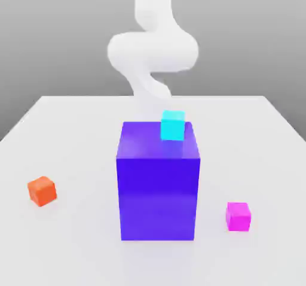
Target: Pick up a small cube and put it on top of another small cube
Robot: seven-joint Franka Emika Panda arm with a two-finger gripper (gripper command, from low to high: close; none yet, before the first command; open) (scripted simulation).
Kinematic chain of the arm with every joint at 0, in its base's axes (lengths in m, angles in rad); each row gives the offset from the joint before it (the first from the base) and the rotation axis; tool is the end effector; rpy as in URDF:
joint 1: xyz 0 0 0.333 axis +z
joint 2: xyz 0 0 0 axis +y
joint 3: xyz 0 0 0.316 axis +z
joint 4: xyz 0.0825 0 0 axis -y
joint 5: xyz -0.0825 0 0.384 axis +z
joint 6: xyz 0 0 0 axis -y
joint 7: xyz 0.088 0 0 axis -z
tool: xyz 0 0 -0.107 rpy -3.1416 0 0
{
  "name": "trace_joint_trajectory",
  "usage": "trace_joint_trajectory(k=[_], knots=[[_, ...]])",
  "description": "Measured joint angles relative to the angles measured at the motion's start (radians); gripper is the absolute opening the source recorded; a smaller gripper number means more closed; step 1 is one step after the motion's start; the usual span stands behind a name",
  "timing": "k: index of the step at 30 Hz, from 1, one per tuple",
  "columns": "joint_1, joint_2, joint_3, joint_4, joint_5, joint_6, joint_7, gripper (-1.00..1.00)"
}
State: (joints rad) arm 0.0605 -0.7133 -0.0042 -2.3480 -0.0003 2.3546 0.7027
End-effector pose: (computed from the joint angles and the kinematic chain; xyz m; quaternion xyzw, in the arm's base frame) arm 0.3802 0.0209 0.6613 -0.8875 0.2972 -0.3267 0.1317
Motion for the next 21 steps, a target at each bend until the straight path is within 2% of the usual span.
trace_joint_trajectory(k=[12, 21], knots=[[0.282, 0.446, 0.003, -0.241, 0.015, 0.278, -0.509, 0.00], [0.420, 0.772, 0.069, -0.409, -0.013, 0.484, -0.841, 0.00]])
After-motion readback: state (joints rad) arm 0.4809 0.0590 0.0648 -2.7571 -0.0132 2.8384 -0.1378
